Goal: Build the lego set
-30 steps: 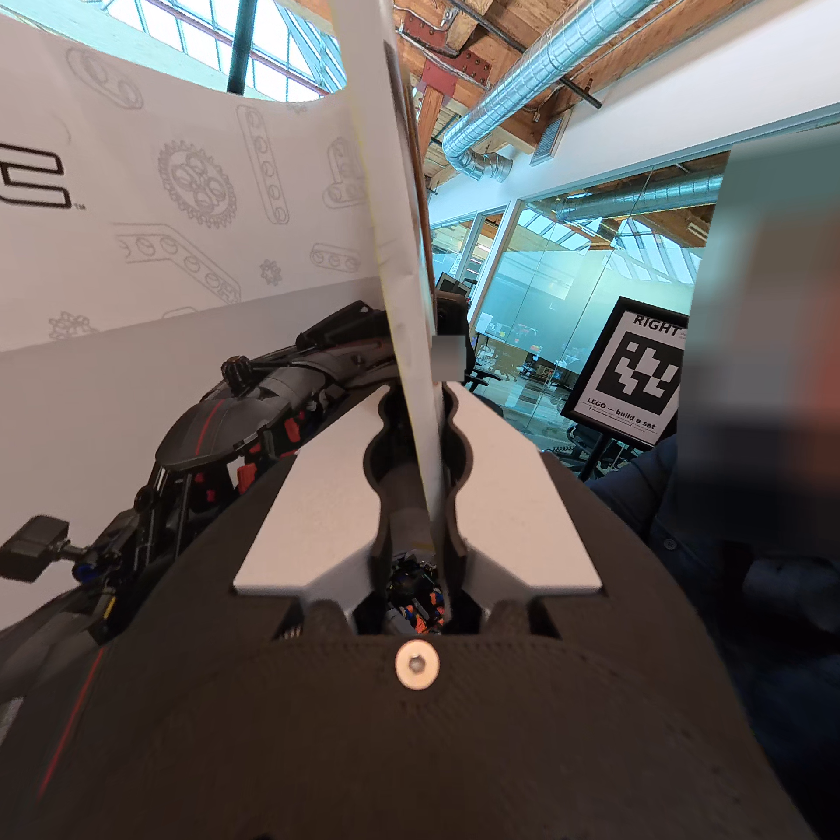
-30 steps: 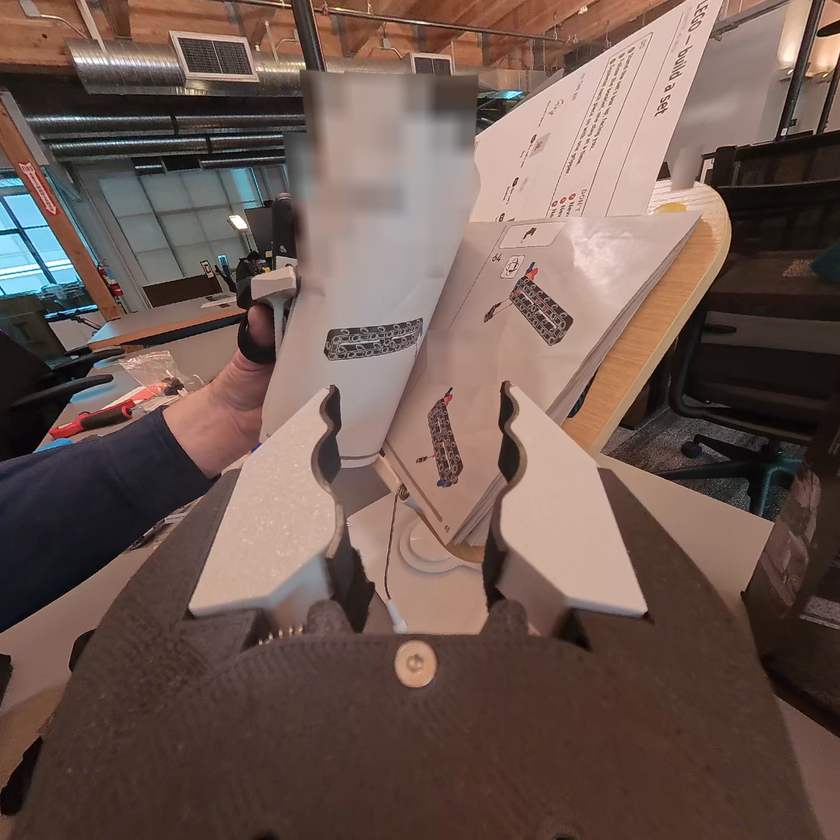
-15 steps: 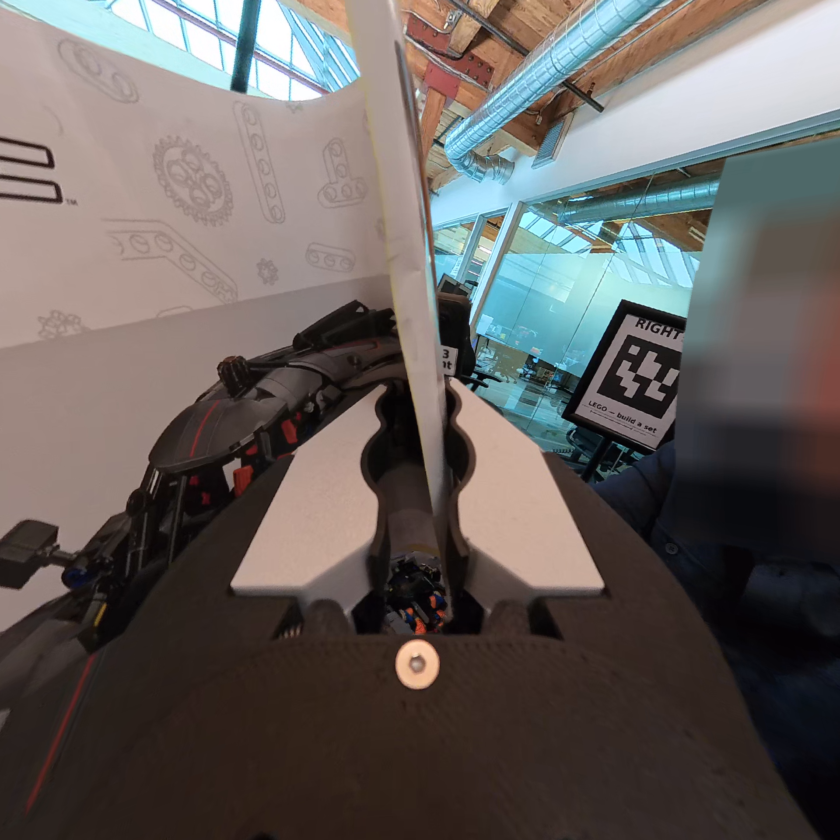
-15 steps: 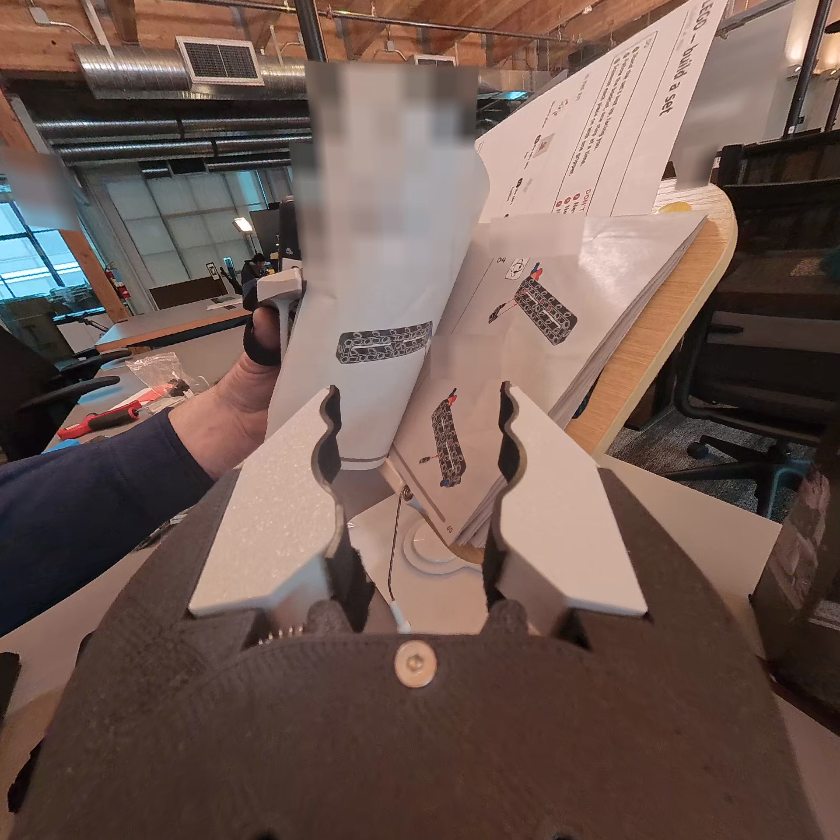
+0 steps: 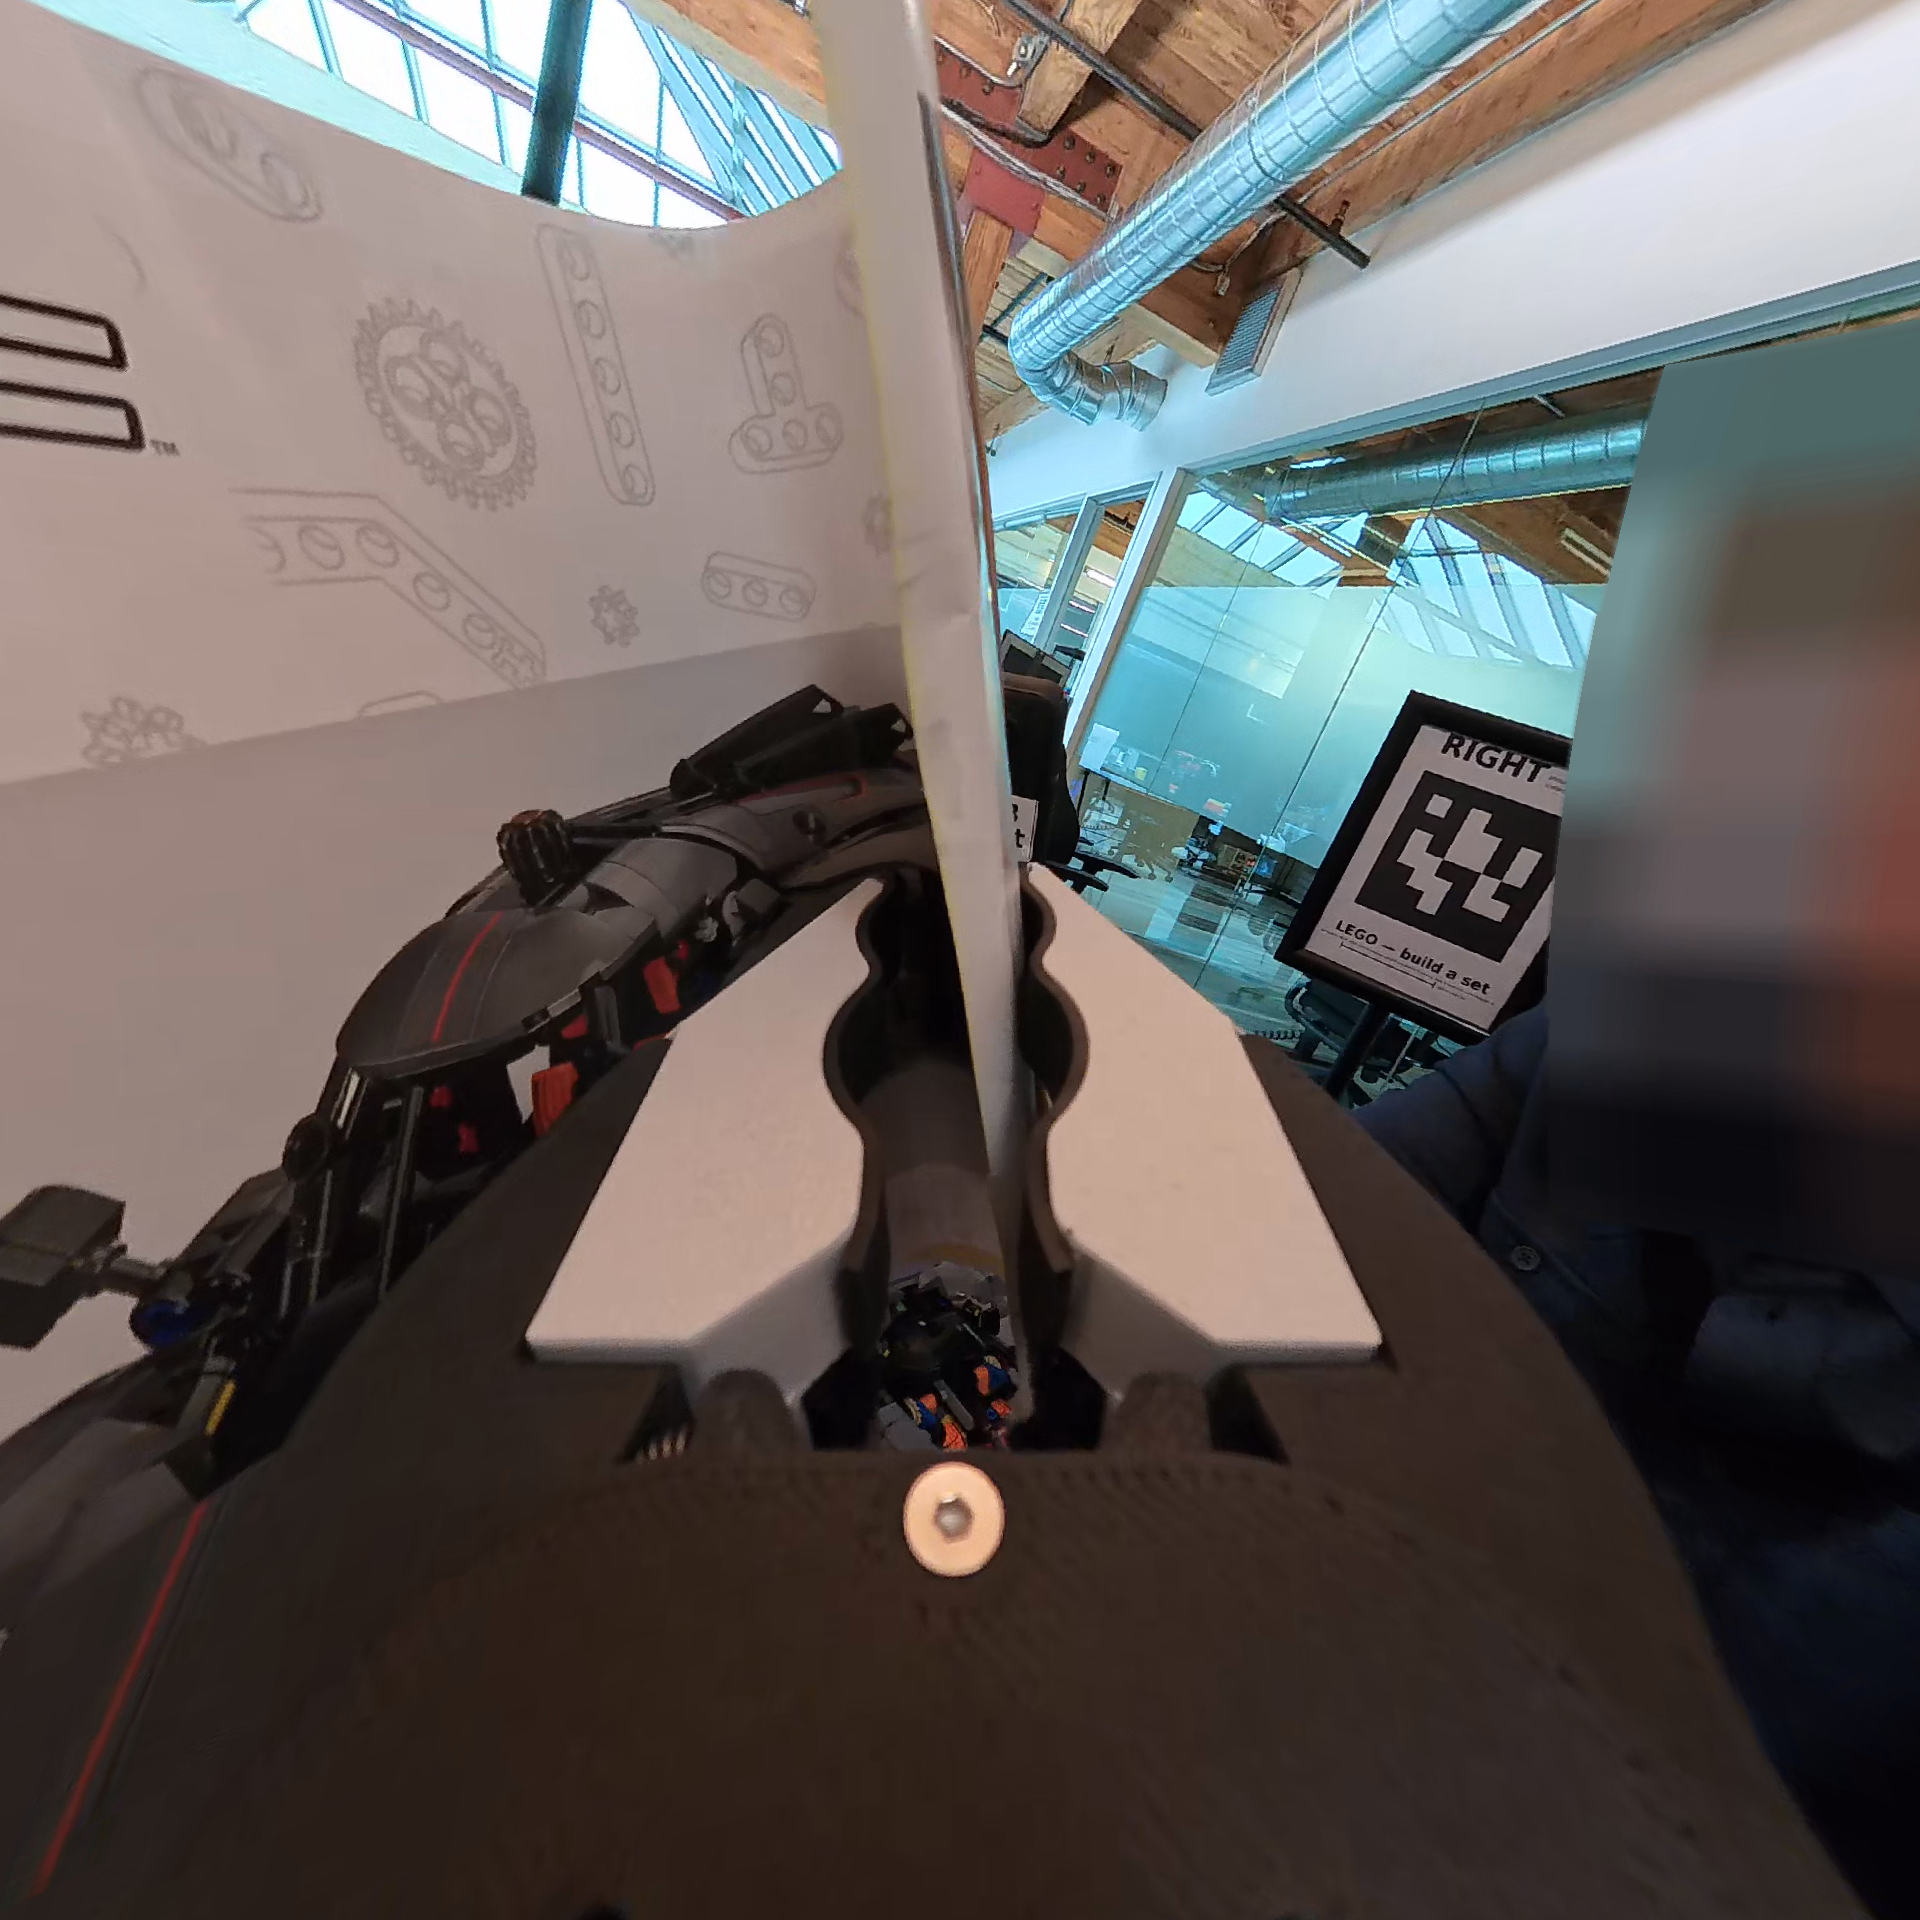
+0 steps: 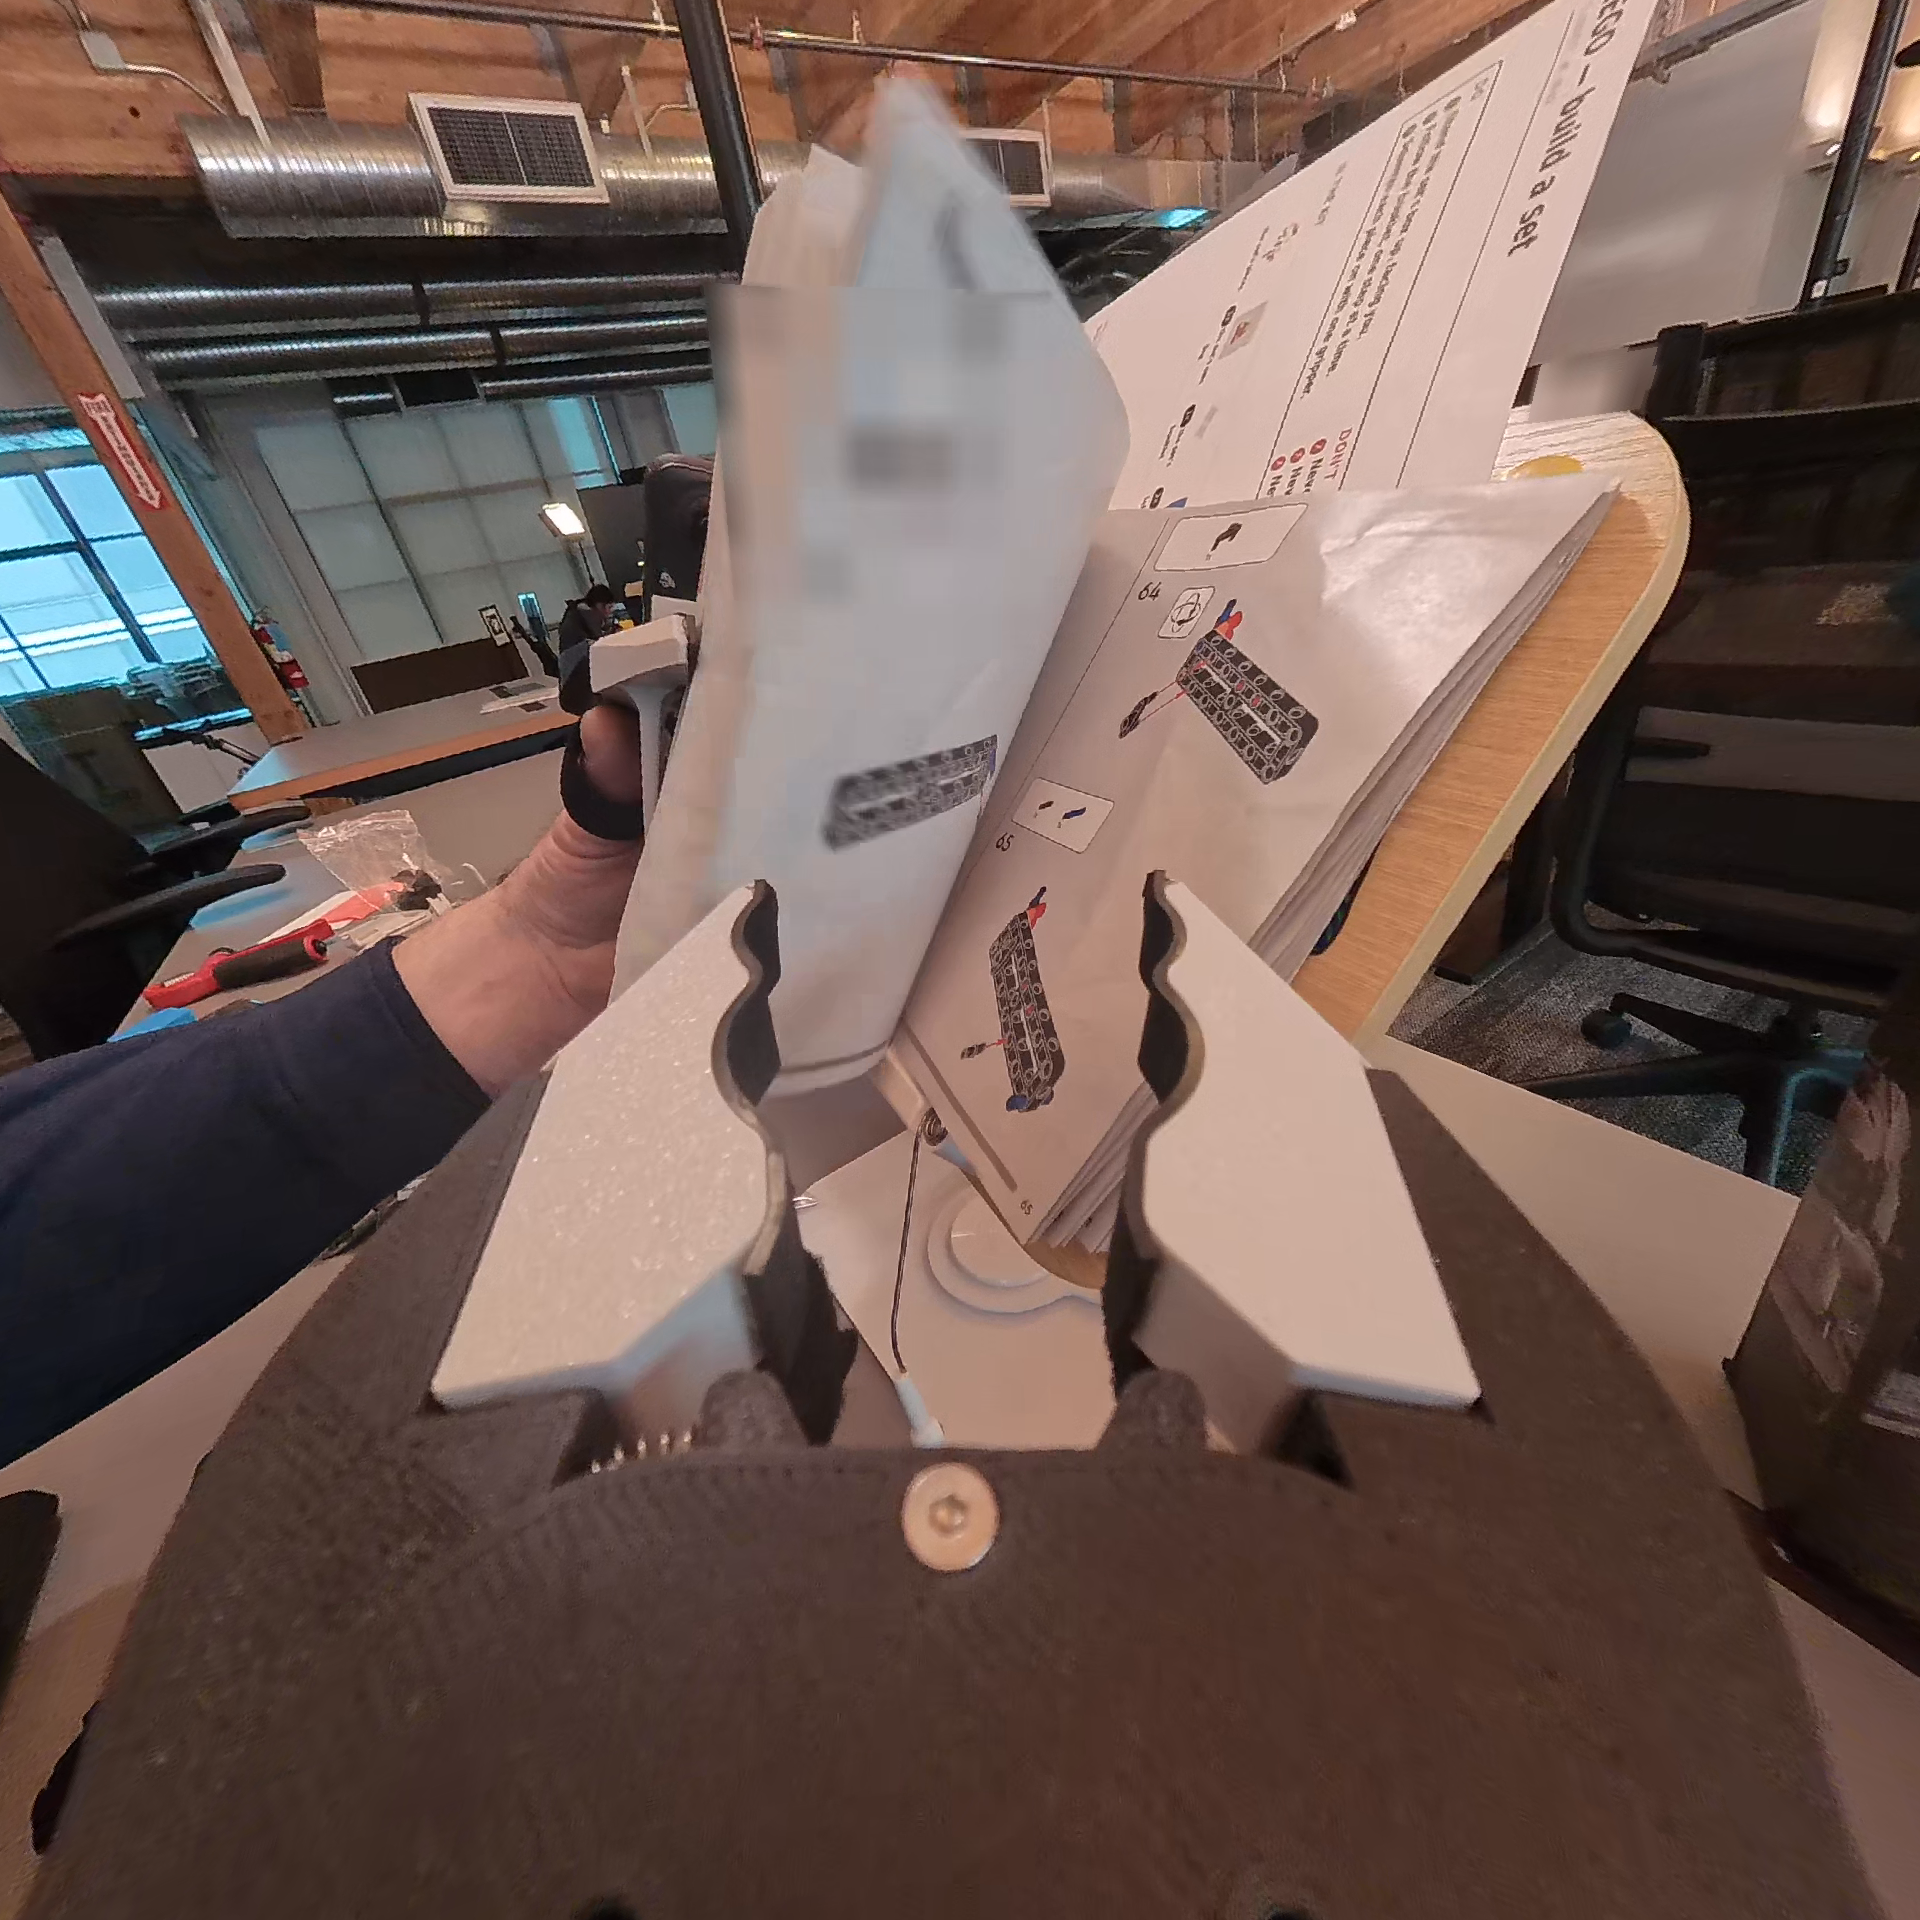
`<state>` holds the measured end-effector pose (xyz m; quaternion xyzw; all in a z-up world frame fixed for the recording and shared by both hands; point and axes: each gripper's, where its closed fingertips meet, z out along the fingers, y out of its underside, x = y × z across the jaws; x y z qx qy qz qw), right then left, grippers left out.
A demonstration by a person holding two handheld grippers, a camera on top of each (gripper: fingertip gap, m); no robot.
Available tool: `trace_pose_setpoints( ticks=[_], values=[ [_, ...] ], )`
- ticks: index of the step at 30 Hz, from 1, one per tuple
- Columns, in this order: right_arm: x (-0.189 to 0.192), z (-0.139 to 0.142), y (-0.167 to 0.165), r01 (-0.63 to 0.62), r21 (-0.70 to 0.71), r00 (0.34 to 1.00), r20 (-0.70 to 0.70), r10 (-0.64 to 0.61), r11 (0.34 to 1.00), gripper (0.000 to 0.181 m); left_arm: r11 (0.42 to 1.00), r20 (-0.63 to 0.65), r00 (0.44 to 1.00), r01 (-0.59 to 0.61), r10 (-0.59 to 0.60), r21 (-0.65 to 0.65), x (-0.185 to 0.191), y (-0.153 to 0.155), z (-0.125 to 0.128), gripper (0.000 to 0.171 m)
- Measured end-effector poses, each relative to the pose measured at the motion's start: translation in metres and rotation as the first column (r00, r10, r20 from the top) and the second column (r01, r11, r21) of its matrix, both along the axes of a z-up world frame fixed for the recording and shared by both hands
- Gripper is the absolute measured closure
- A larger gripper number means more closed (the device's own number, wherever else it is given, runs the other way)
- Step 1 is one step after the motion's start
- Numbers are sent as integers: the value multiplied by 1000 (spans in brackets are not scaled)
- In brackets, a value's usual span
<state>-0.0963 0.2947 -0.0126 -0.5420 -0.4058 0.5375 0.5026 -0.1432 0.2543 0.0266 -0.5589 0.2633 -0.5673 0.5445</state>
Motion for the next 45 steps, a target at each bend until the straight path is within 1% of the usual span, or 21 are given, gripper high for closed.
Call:
trace_pose_setpoints(
  ticks=[12,16,23,26,28,30,36,39,41,45],
  values=[
    [-1,-3,1,2,1,1000,11,-2,1000,112,1000,0,1000,-3,3,1,0,0,0,155],
    [-1,-4,2,7,1,1000,15,-7,1000,112,999,-10,1000,-29,29,23,-2,0,0,159],
    [-1,-4,2,7,0,1000,13,-7,1000,112,1000,2,1000,-10,10,13,-3,-2,1,160],
    [-1,-4,4,20,9,1000,17,-20,1000,112,995,-23,997,-66,68,70,-8,-3,2,168],
    [-1,-6,5,30,19,999,30,-30,999,112,996,-14,998,-61,62,71,-14,-8,5,171],
    [-2,-7,5,33,23,999,32,-34,999,112,993,-12,996,-84,85,84,-23,-11,9,171],
    [-3,-7,4,50,43,998,39,-51,998,112,992,10,999,-50,49,117,-30,-28,19,171],
    [-3,-5,2,48,49,998,39,-50,998,112,993,25,1000,-13,10,115,-28,-31,17,170],
    [-2,-5,3,46,47,998,38,-48,998,112,992,27,1000,-10,7,125,-27,-32,16,170],
    [-2,-5,4,39,32,999,30,-40,999,112,989,56,998,19,-28,146,-28,-38,19,169]
  ],
)
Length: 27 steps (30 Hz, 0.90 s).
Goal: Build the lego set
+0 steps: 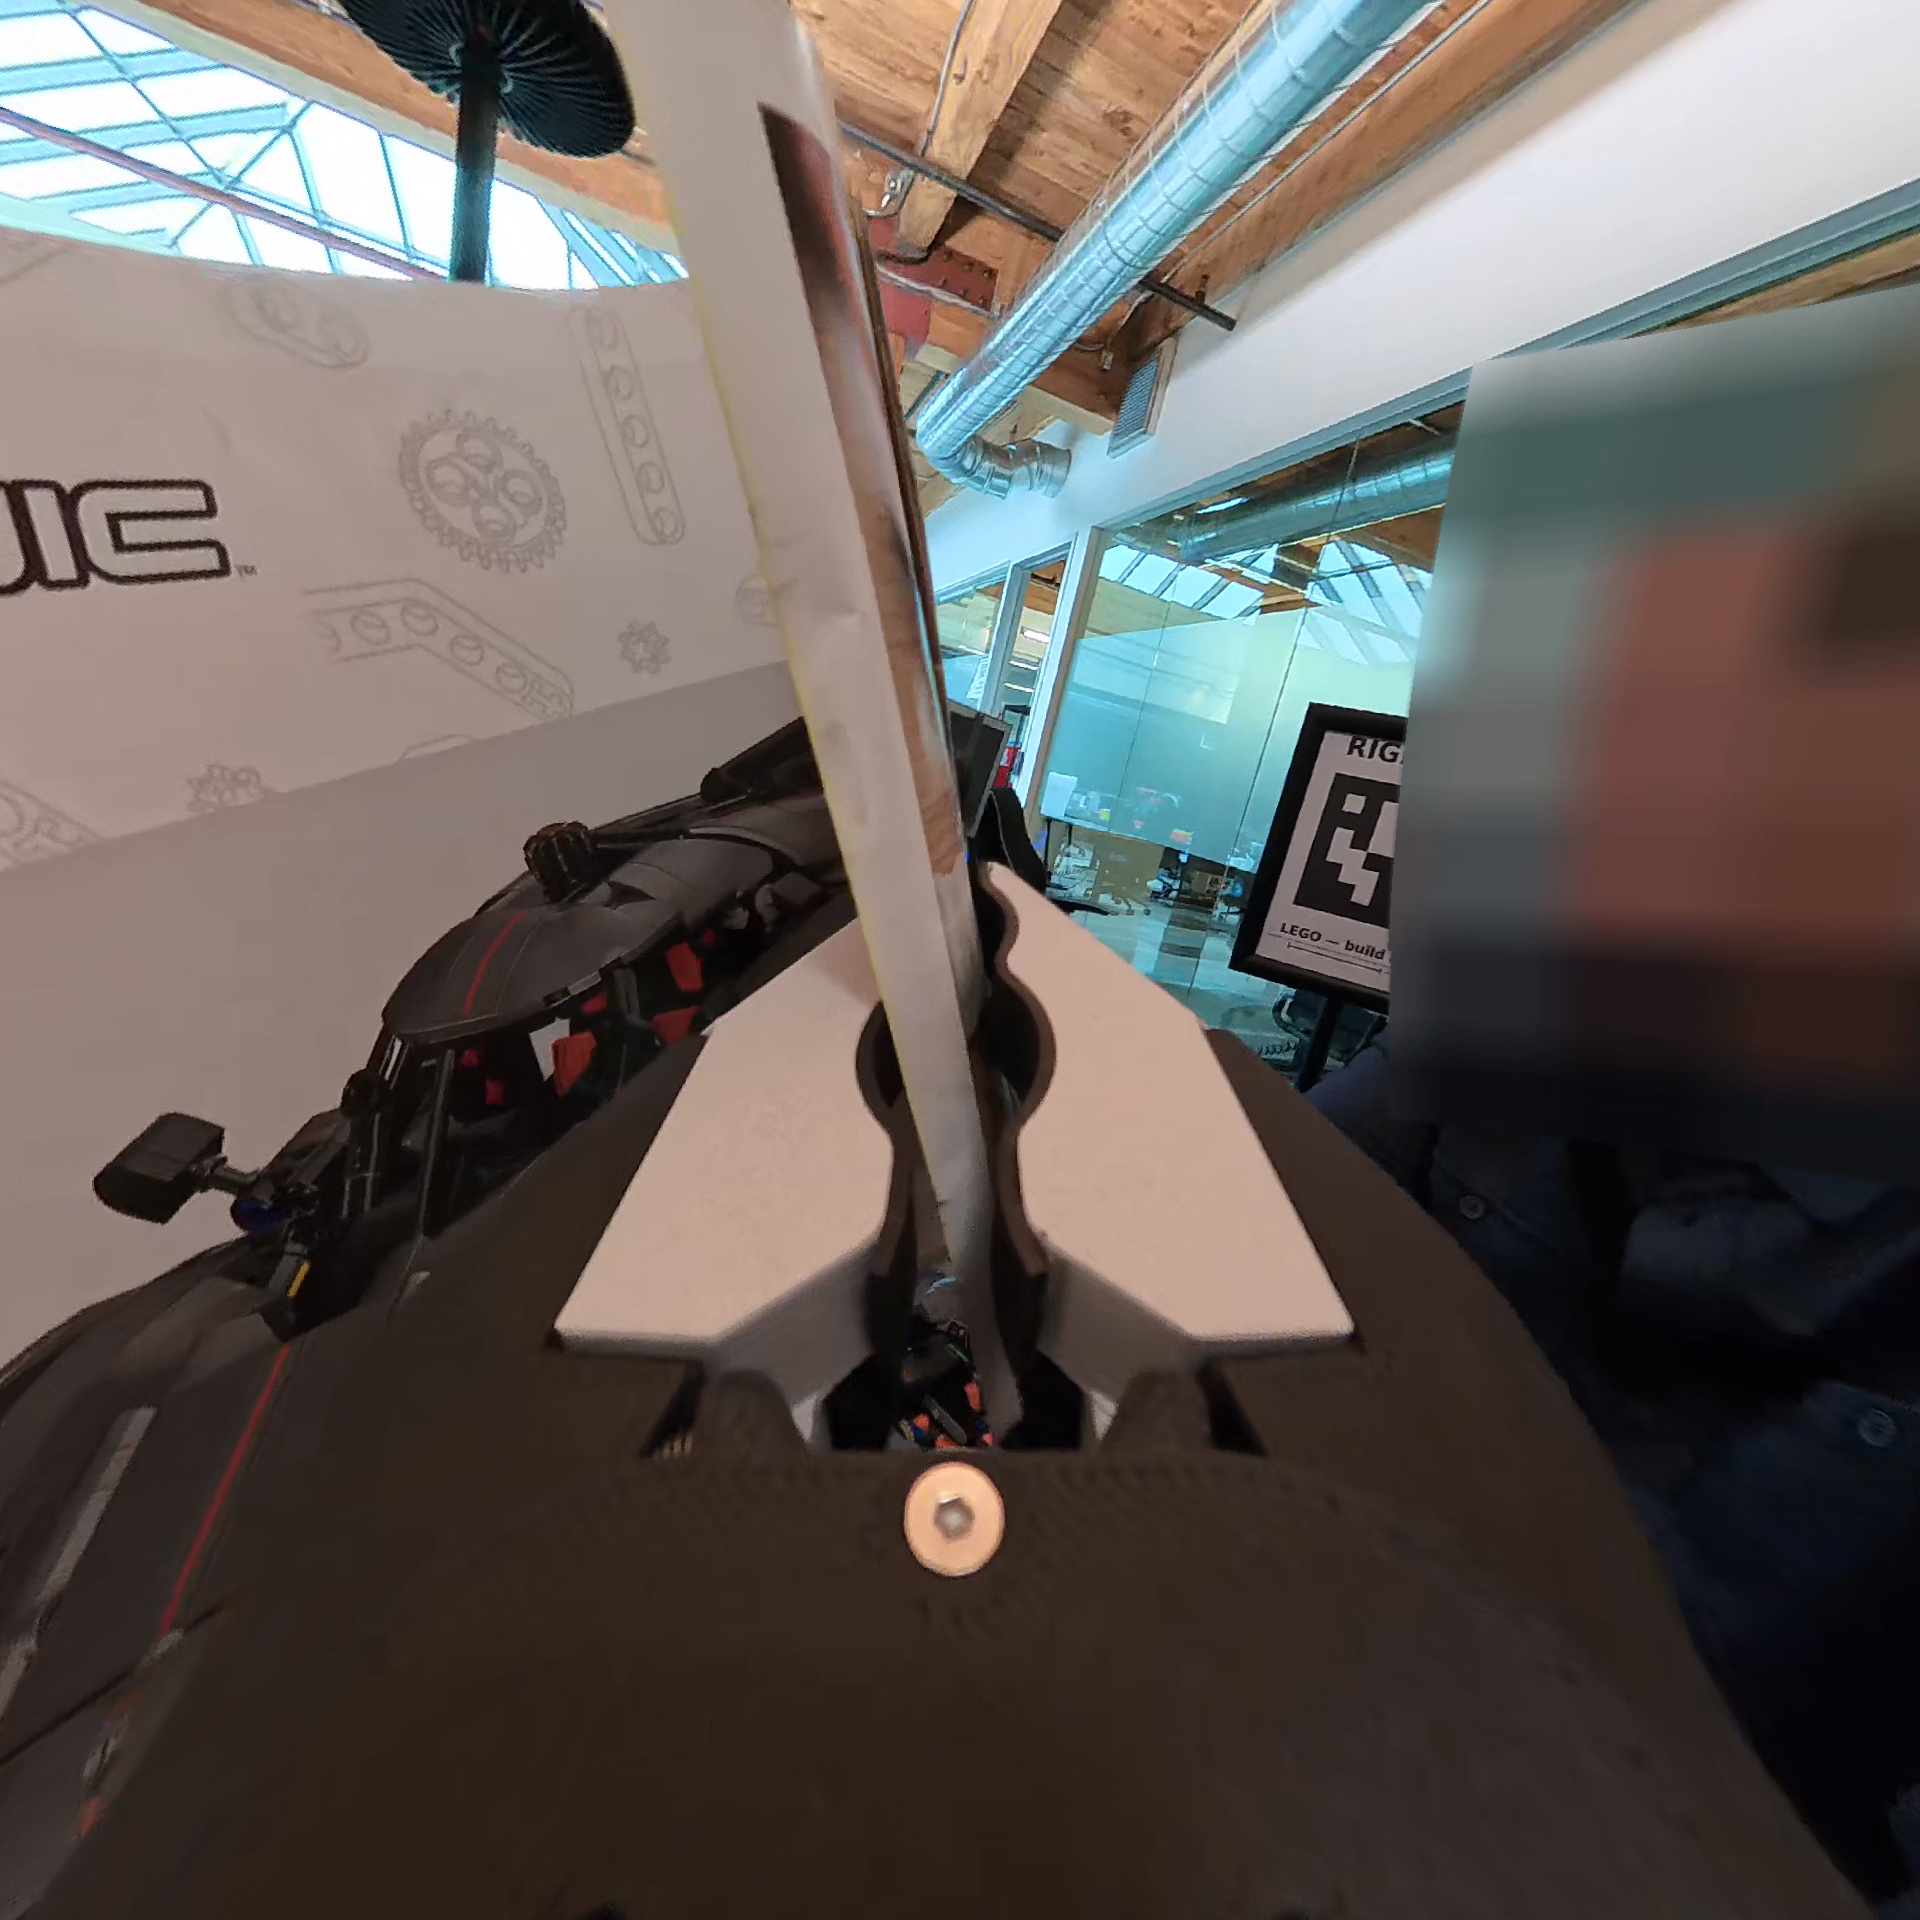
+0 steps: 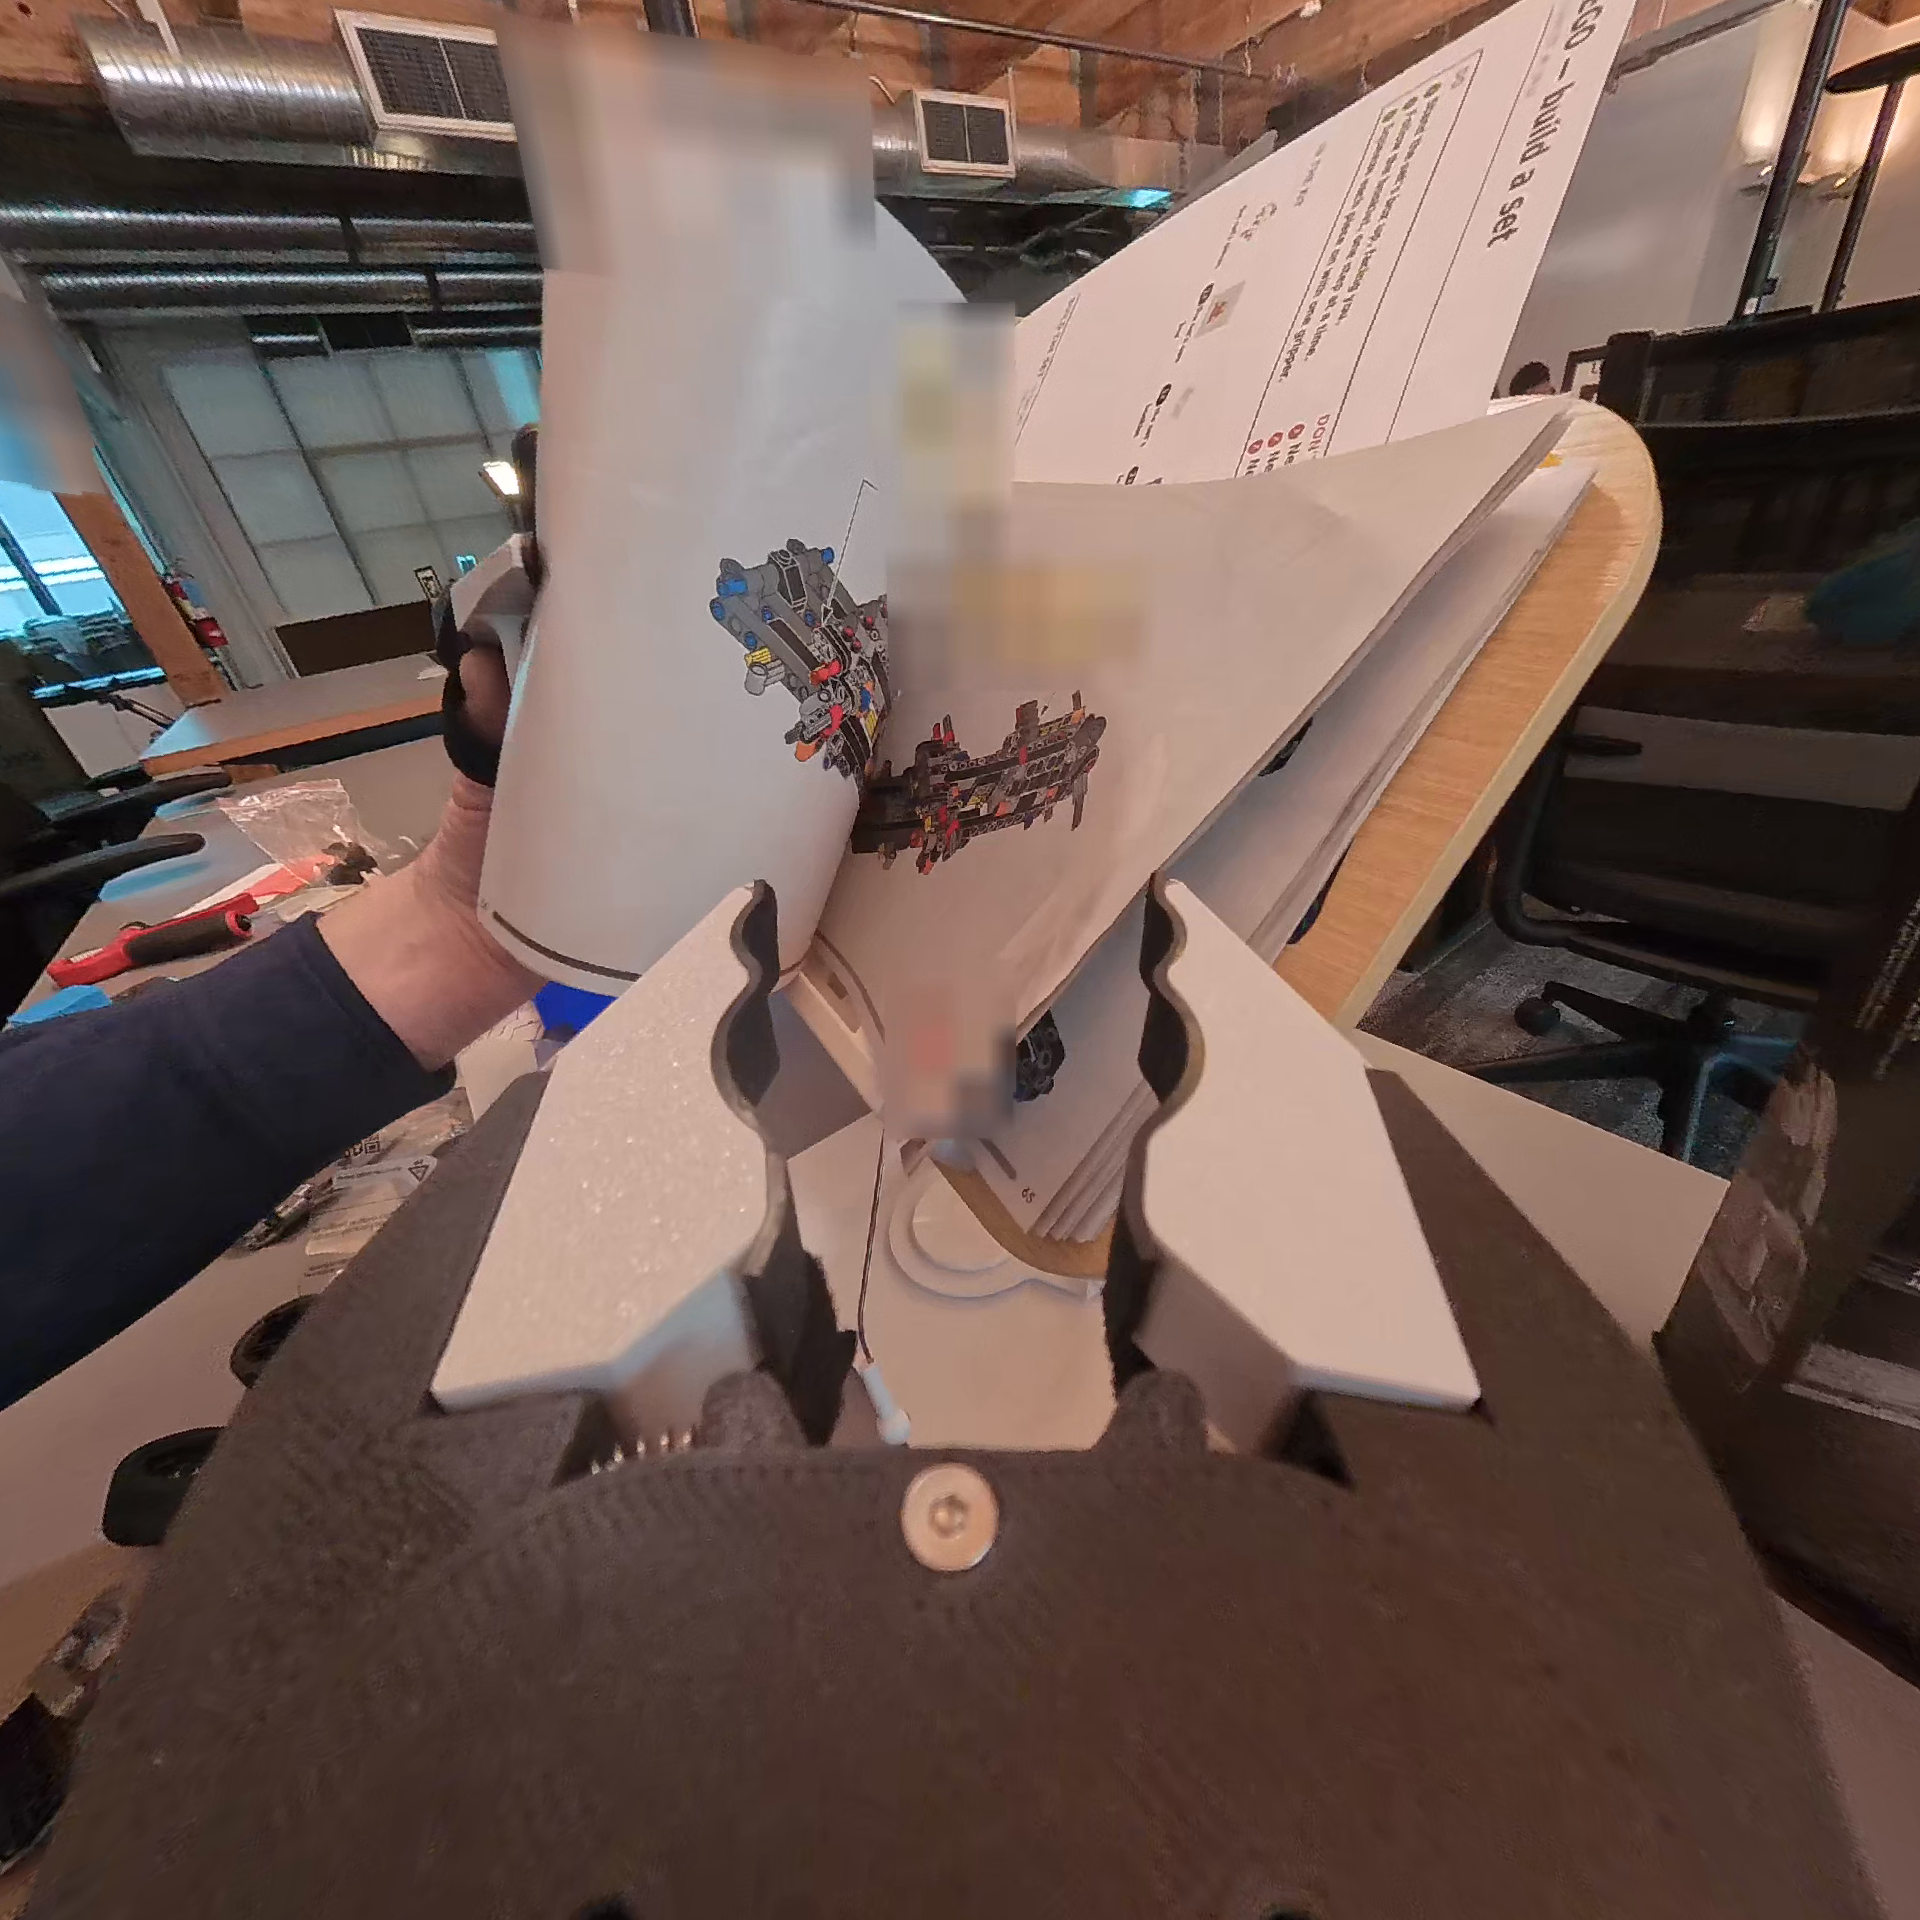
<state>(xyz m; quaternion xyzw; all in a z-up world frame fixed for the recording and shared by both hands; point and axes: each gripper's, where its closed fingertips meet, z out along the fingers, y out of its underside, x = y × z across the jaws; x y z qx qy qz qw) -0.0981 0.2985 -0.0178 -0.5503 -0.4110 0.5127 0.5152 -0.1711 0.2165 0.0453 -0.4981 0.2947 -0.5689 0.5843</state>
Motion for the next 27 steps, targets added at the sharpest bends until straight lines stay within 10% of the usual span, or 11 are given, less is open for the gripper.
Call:
trace_pose_setpoints(
  ticks=[27],
  values=[
    [0,-2,2,-9,-21,1000,-8,9,1000,112,999,2,999,38,-38,-22,15,13,-7,161]
  ],
)
